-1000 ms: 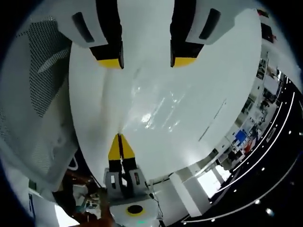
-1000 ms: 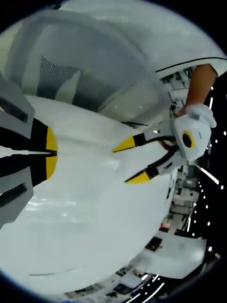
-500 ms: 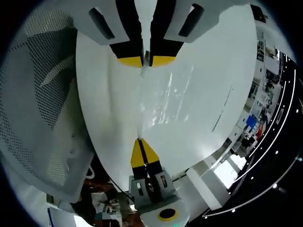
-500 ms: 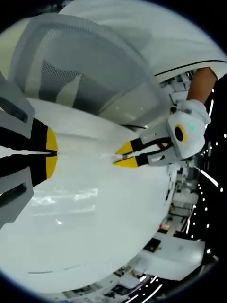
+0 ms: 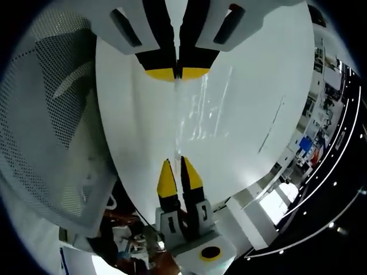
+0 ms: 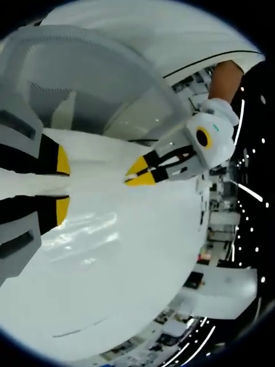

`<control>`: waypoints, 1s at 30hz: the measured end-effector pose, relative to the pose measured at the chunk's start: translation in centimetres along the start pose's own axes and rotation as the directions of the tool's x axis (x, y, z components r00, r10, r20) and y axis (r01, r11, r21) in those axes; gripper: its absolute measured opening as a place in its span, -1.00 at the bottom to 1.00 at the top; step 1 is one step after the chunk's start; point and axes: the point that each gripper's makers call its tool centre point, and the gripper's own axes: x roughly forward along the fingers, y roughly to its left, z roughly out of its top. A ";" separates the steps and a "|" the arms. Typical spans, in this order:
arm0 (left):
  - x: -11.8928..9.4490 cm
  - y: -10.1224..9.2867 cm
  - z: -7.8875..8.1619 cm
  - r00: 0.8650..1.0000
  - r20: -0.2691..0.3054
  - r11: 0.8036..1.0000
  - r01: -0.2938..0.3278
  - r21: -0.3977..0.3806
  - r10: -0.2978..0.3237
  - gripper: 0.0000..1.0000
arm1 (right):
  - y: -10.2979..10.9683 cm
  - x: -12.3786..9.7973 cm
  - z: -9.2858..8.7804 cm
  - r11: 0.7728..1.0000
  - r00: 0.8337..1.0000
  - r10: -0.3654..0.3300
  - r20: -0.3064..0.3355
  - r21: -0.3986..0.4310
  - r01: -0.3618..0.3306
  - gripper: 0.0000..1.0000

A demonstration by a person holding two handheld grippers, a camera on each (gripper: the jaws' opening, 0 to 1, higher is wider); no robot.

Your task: Open the resealable bag by pulling the two sides of the seal apart until the entire bag opening is separated and visibly accessible.

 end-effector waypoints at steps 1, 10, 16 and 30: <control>0.0 0.0 0.0 1.000 0.000 1.000 -0.002 -0.002 0.002 -1.00 | 0.2 0.2 0.5 1.000 1.000 0.002 0.011 -0.011 -0.001 -0.82; 0.1 -0.1 0.5 1.000 0.004 1.000 0.008 -0.012 -0.008 -1.00 | 1.1 2.4 4.2 0.996 0.996 -0.007 0.093 -0.090 0.016 -0.83; 0.1 0.1 1.3 1.000 0.022 1.000 0.006 -0.022 -0.005 -1.00 | 1.5 3.8 5.5 0.993 0.994 -0.007 0.113 -0.115 0.020 -0.86; 0.3 -0.4 2.5 0.998 0.050 0.999 0.024 -0.031 -0.022 -1.00 | 0.9 4.8 4.8 0.987 0.998 -0.043 0.040 -0.154 0.049 -1.00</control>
